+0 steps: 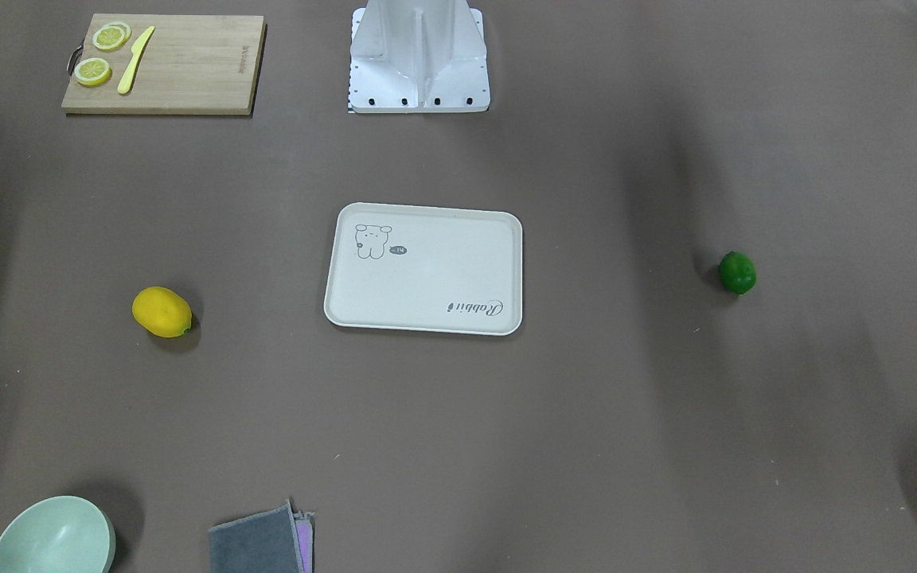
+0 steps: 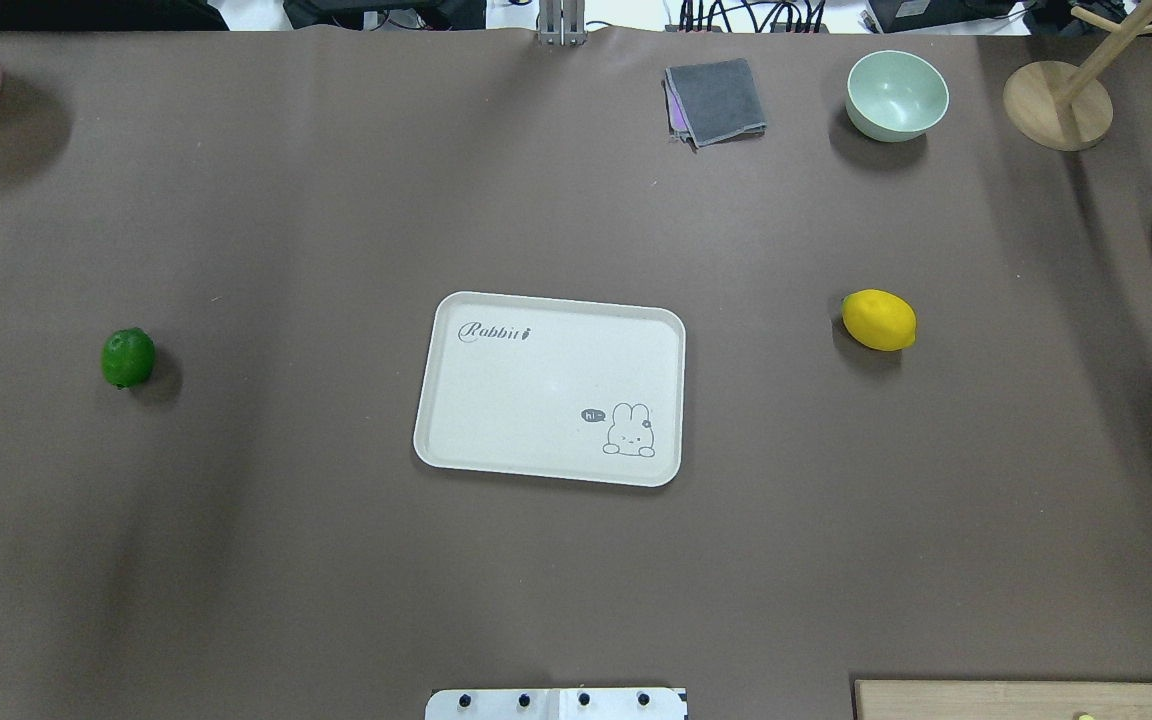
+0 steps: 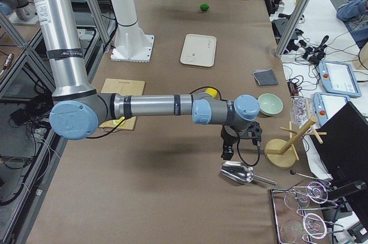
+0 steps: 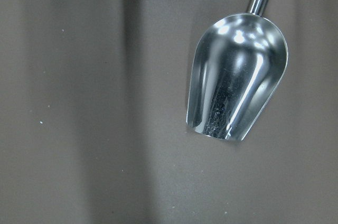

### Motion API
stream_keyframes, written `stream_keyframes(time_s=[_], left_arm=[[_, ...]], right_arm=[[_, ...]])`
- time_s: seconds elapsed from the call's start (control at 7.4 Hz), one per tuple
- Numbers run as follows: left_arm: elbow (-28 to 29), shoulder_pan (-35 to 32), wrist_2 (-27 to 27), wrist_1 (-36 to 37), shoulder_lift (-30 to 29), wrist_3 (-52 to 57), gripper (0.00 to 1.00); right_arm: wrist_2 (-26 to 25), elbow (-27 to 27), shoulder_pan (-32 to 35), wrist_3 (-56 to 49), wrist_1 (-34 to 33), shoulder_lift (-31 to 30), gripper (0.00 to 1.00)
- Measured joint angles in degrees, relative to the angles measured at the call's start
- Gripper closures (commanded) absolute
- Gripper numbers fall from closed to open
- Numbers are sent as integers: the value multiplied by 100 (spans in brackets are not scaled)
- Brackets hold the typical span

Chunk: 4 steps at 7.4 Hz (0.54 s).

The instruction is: Place all lemons on tray

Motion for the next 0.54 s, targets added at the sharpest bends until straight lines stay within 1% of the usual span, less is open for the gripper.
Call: stream_keyframes(time_s=[0.27,0.54], left_arm=[[-172,-49,43,40,50,1,2],[-223,-53,65,61,58,-36,3]], right_arm=[[0,0,3,3,0,0,0],[0,23,4,3,0,2,0]])
